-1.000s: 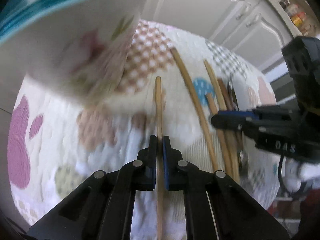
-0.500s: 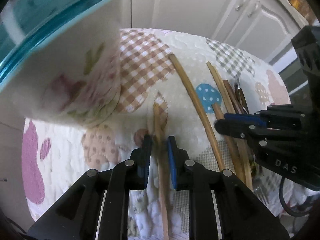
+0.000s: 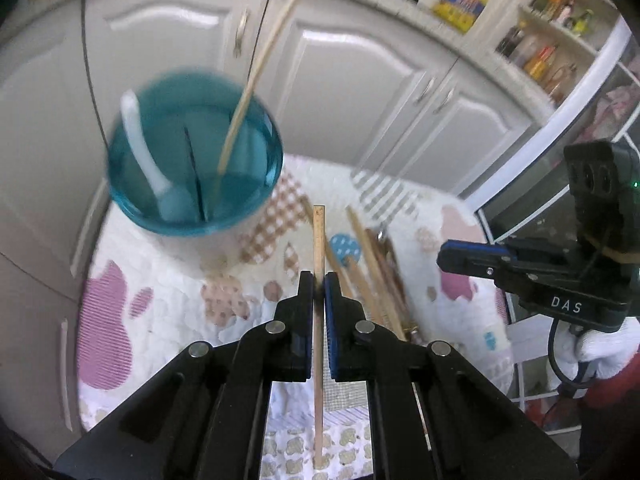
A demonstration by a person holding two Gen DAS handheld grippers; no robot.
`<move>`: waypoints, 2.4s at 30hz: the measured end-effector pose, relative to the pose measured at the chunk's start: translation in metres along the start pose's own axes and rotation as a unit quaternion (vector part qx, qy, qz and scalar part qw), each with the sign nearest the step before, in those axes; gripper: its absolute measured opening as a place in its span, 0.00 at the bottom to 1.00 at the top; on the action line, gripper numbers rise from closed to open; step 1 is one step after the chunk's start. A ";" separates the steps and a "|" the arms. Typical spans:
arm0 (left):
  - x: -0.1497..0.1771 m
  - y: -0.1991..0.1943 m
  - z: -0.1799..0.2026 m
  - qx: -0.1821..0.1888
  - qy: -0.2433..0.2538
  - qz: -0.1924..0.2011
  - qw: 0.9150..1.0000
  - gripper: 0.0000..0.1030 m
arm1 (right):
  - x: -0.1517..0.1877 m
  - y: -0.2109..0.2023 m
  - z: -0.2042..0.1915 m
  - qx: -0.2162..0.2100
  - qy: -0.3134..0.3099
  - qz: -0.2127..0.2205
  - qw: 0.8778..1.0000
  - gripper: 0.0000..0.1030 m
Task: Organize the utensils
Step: 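Lift the chopstick with the left gripper toward the cup, then lower both held chopsticks into the teal-lidded cup and open both grippers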
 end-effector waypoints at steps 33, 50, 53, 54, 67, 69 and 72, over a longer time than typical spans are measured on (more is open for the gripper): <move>-0.023 -0.097 0.008 0.009 -0.001 0.094 0.996 0.04 | 0.010 0.073 0.003 0.049 -0.004 -0.049 0.998 0.08; -0.067 -0.168 0.008 -0.025 0.007 0.187 0.982 0.04 | -0.011 -0.099 -0.034 0.017 -0.048 0.104 0.993 0.07; -0.081 -0.174 0.004 -0.035 0.006 0.201 0.979 0.04 | -0.029 -0.117 -0.044 0.016 -0.059 0.128 0.990 0.07; -0.086 -0.175 0.003 -0.040 0.006 0.206 0.978 0.04 | -0.038 -0.123 -0.048 0.014 -0.064 0.136 0.989 0.07; -0.147 -0.161 -0.030 -0.105 0.013 0.245 0.964 0.04 | -0.136 -0.166 -0.097 0.016 -0.121 0.196 0.973 0.07; -0.150 -0.149 -0.038 -0.105 0.005 0.238 0.966 0.04 | -0.146 -0.160 -0.100 0.016 -0.122 0.195 0.973 0.07; -0.152 -0.133 -0.050 -0.116 -0.001 0.232 0.966 0.04 | -0.161 -0.142 -0.104 0.010 -0.121 0.188 0.975 0.07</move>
Point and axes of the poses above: each gripper's, at about its wrist camera, not at the fingertips, and y roughly the way its jaws point, z to its right, x to its underside, the point moved 5 cm from there along y, roughly the way its jaws point, and after that the axes turned 13 degrees about x, right-handed, at the moved point
